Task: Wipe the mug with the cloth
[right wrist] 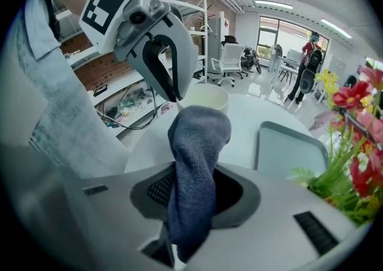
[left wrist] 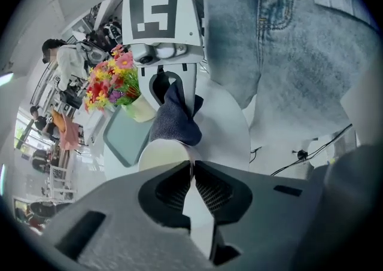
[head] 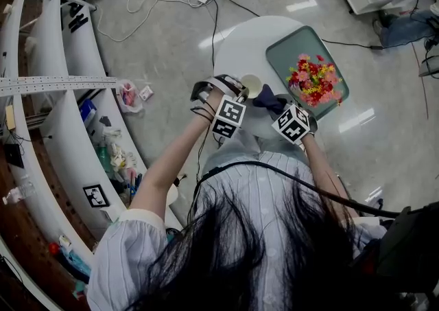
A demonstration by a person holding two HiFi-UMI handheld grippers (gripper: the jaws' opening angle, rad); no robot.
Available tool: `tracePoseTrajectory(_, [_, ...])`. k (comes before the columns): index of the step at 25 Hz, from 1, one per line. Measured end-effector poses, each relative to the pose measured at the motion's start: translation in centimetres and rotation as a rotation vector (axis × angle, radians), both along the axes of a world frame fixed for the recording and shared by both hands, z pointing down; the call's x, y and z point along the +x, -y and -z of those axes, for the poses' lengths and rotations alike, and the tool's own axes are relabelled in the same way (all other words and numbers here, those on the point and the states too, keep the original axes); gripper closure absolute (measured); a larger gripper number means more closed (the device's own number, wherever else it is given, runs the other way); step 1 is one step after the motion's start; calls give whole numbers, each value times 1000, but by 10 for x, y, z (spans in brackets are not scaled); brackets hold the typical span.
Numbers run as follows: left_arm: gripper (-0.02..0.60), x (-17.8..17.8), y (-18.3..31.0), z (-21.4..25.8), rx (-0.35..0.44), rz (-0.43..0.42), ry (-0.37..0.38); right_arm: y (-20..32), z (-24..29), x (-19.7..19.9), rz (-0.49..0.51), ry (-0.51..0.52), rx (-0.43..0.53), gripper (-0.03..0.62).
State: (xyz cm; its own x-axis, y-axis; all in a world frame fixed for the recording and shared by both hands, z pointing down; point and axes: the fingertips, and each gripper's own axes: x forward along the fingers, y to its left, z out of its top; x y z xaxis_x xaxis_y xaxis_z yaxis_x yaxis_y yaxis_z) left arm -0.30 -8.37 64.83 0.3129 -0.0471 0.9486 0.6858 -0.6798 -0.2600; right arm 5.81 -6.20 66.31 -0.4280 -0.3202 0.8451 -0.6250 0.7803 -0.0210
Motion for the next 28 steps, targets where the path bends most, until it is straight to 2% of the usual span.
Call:
tracePoseTrajectory(7, [541, -3, -1, -3, 25, -211, 41, 2, -3, 8, 56, -67, 20, 471])
tracePoseTrajectory(10, [541, -6, 1, -4, 43, -340, 72, 3, -3, 9, 57, -70, 20, 470])
tracePoseTrajectory(14, [541, -10, 7, -4, 123, -523, 110, 2, -4, 8, 67, -72, 14, 470])
tracePoseTrajectory(16, [541, -11, 10, -6, 155, -579, 128, 2, -4, 8, 66, -70, 11, 470])
tracePoseTrajectory(18, [541, -12, 9, -9, 165, -592, 145, 1, -5, 8, 62, -67, 9, 470])
tracePoseTrajectory(20, [530, -15, 3, -14, 112, -519, 168, 1, -5, 8, 58, -62, 7, 470])
tracePoseTrajectory(22, [419, -15, -2, -15, 16, -374, 166, 1, -5, 7, 52, -53, 5, 470])
tracePoseTrajectory(26, [410, -3, 3, 2, -79, -90, 47, 0, -4, 7, 34, -35, -5, 470])
tracePoseTrajectory(28, [410, 0, 2, 12, -144, 78, -21, 0, -3, 5, 21, -22, -12, 471])
